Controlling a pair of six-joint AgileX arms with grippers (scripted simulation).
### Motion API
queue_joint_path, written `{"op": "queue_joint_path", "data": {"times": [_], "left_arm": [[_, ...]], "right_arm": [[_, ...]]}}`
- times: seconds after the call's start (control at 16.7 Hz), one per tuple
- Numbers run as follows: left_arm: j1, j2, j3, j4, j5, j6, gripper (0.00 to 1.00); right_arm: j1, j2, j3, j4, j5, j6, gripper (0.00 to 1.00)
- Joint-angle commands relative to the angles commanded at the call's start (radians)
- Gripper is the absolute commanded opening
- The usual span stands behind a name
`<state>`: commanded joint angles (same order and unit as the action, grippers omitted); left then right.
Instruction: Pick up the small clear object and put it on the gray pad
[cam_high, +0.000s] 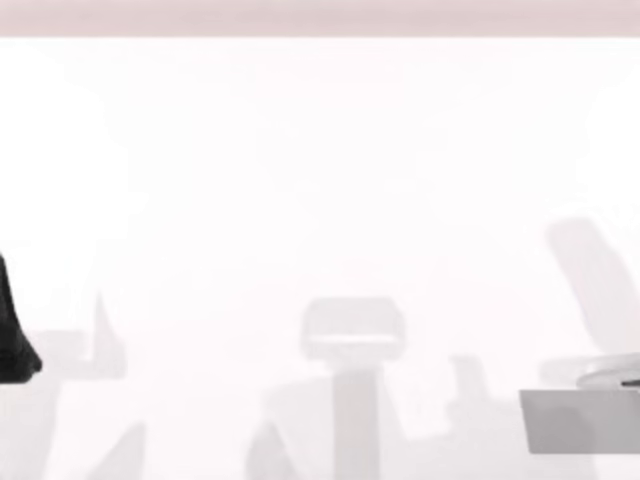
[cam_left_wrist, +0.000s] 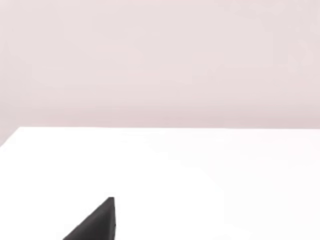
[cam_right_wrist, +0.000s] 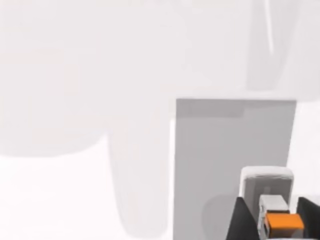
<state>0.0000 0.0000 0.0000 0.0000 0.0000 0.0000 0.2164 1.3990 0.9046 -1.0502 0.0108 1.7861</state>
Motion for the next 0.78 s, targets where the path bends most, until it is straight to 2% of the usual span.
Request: {"op": "queue_joint_path", "data": {"times": [0.36,0.72,0.78], "left_arm": [[0.0,0.0,0.0,0.0,0.0,0.0,1.0],[0.0,0.0,0.0,0.0,0.0,0.0,1.0],[0.0,0.0,0.0,0.0,0.0,0.0,1.0]], "right_arm": [[0.057,0.112,-0.167,0.287,0.002,0.059,0.0],[0.069,0.132,-0.197,0.328,0.003,0.069,0.0],[0.069,0.132,-0.197,0.328,0.003,0.069,0.08]]}}
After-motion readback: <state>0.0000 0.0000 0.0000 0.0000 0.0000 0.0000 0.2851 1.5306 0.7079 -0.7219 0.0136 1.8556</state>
